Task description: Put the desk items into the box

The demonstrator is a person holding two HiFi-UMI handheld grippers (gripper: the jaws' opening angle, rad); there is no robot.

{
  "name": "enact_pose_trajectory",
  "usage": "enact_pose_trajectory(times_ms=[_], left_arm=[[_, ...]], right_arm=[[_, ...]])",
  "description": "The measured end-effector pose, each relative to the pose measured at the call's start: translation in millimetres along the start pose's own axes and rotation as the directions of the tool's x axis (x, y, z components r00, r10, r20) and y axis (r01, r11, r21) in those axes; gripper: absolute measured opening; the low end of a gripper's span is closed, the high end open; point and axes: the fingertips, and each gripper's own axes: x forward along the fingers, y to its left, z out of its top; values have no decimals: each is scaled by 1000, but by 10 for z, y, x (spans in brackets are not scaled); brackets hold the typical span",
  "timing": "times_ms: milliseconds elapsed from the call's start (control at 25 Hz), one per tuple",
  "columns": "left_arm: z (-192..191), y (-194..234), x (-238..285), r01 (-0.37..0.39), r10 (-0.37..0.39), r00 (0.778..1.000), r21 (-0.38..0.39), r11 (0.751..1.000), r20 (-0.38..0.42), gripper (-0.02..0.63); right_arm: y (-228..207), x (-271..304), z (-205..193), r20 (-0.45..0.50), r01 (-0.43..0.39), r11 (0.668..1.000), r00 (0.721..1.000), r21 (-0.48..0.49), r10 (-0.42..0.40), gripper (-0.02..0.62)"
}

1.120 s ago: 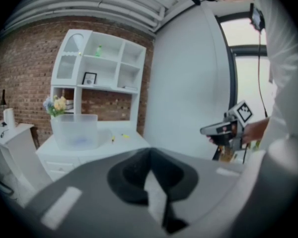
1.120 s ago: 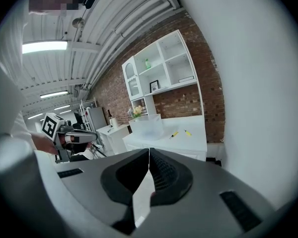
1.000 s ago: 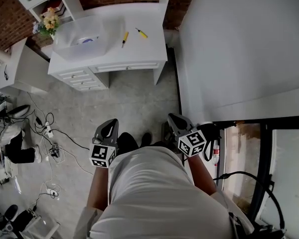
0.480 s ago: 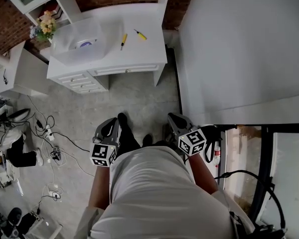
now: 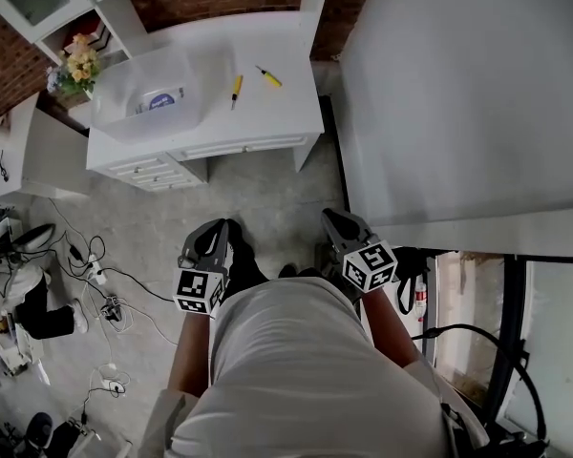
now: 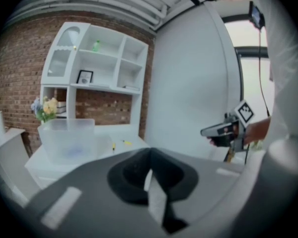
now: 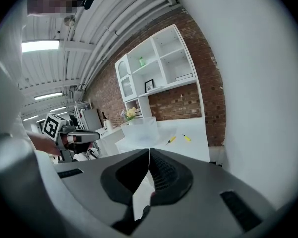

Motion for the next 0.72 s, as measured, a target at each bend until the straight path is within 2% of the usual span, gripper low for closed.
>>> enact_pose_trajectory(times_ms=[720], left_arm=[[213, 1140, 622, 62, -62, 998, -7, 998, -23, 3]], right_arm=[[-85, 1206, 452, -36, 42, 999, 998, 12, -42, 3]])
